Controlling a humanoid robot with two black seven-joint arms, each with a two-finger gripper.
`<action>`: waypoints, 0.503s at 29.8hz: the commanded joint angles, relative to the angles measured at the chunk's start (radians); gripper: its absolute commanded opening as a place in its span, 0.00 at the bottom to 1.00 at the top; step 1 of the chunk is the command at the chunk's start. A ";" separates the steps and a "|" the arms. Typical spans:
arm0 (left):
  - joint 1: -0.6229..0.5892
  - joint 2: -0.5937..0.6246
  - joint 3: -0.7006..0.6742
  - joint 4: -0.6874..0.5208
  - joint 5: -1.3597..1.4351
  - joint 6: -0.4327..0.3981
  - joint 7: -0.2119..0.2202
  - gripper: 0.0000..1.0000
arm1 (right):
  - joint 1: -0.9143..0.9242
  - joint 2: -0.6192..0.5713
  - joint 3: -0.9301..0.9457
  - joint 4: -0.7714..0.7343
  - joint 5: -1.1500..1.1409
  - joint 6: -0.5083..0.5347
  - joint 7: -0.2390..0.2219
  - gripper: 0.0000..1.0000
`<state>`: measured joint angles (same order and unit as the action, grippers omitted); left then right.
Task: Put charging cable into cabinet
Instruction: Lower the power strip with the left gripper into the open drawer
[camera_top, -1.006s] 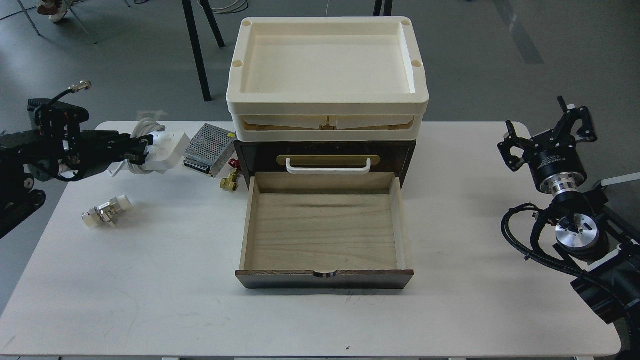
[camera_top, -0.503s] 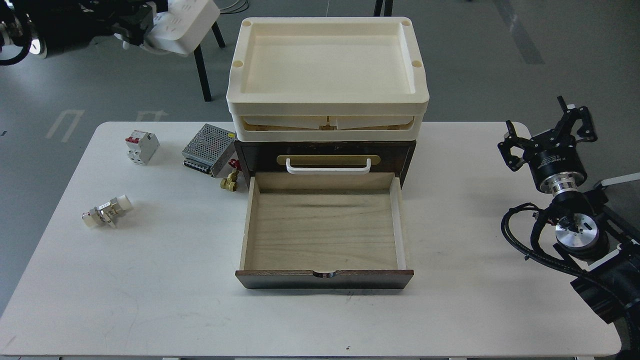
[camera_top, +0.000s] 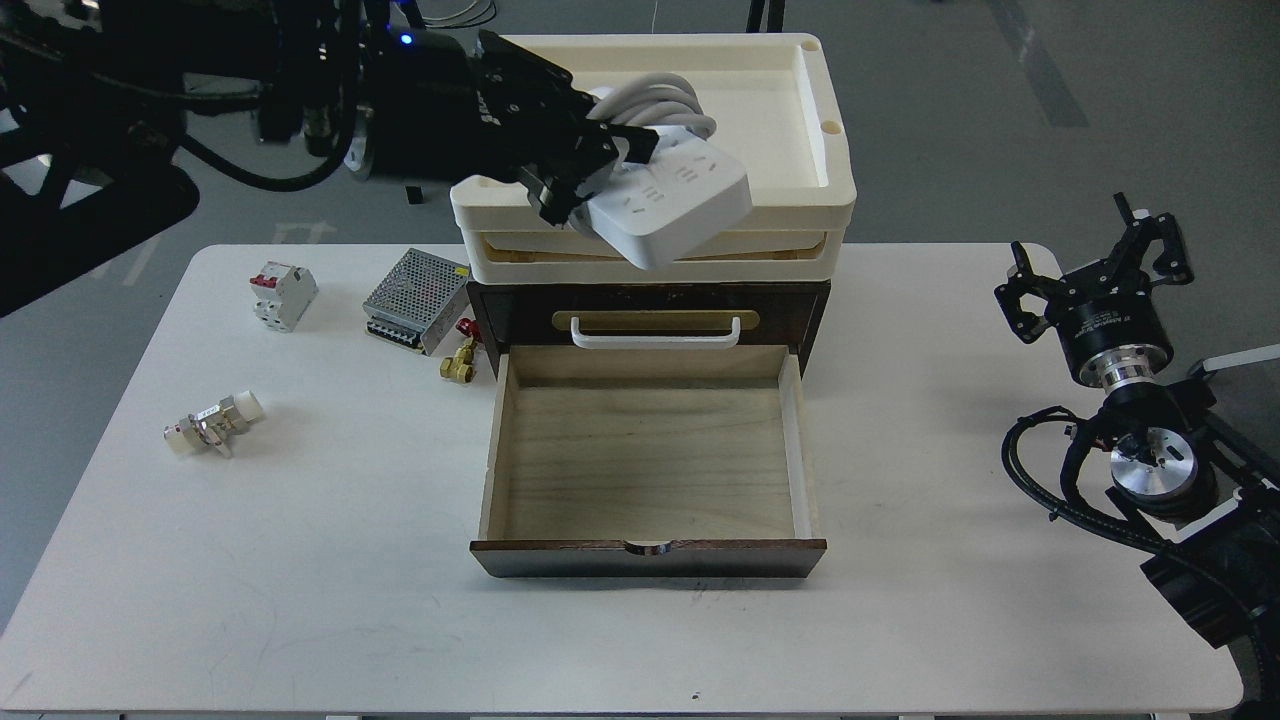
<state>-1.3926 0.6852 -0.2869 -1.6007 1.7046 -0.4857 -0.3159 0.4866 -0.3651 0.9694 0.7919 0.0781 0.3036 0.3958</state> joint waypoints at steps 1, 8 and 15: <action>0.001 -0.087 0.000 -0.077 0.023 -0.003 0.023 0.00 | 0.000 0.000 0.000 0.000 0.000 0.000 0.000 1.00; 0.029 -0.180 0.069 -0.113 0.061 -0.003 0.069 0.00 | 0.001 0.000 0.000 0.000 0.000 0.000 0.000 1.00; 0.249 -0.182 0.135 -0.047 0.304 -0.003 0.069 0.00 | 0.000 0.000 0.002 0.003 0.000 0.000 0.000 1.00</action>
<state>-1.2450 0.5037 -0.1564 -1.6728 1.8966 -0.4890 -0.2433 0.4865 -0.3651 0.9695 0.7932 0.0782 0.3036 0.3958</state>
